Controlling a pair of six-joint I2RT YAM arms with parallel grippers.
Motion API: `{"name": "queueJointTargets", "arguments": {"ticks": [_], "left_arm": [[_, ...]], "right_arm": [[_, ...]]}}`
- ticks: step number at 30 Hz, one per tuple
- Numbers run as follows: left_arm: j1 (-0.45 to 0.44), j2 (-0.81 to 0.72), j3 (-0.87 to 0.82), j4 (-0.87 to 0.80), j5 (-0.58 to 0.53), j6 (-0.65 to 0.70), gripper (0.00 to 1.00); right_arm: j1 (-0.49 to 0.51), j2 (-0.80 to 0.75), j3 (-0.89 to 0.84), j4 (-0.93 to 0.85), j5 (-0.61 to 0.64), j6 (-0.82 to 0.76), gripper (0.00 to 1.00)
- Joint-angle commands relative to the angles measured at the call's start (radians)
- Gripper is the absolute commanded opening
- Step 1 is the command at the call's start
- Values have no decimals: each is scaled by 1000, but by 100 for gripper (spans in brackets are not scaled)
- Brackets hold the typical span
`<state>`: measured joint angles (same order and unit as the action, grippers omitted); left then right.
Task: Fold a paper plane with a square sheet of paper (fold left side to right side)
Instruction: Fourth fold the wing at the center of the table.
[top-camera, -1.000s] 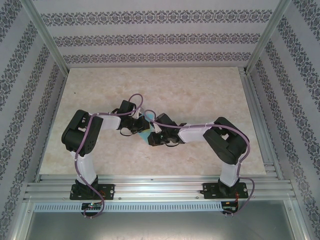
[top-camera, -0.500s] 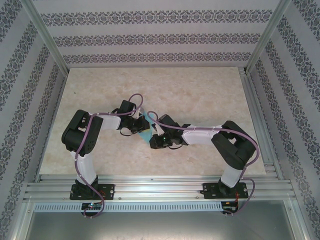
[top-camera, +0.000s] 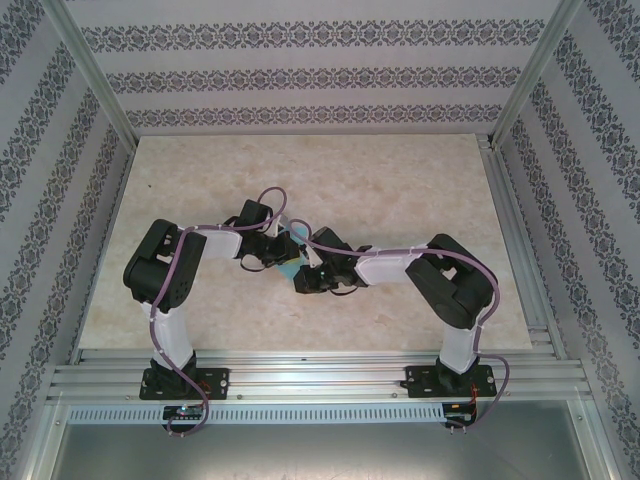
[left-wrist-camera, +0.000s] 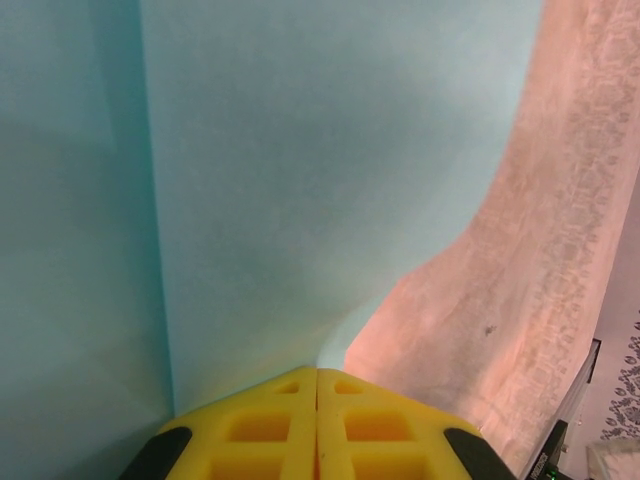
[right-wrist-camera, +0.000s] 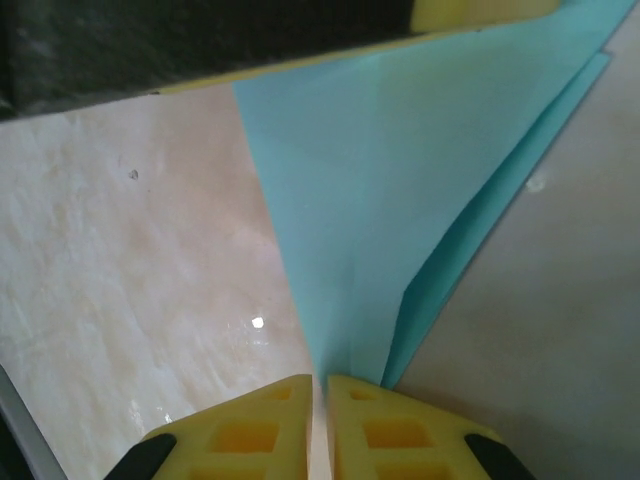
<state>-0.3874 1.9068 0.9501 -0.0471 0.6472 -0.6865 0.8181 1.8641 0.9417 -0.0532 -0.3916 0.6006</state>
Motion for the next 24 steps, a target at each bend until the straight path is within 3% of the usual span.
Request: {"name": "queueJointTargets", "arguments": {"ticks": [1,14,17,24], "left_arm": [[5,46,8,-77,-103,45,8],[71,-98,327,-409,-70,199,22],[73,-149,269,-376,-49,188,21],[30,-292,-38,-115,23,79,12]], "right_arm": [[5,47,4,-83,59,-32,14],[13,57,-70,-105,23,5,13],[12,60,-64,-107,27,11,13],[18,71,-53,-115,27,10,13]]}}
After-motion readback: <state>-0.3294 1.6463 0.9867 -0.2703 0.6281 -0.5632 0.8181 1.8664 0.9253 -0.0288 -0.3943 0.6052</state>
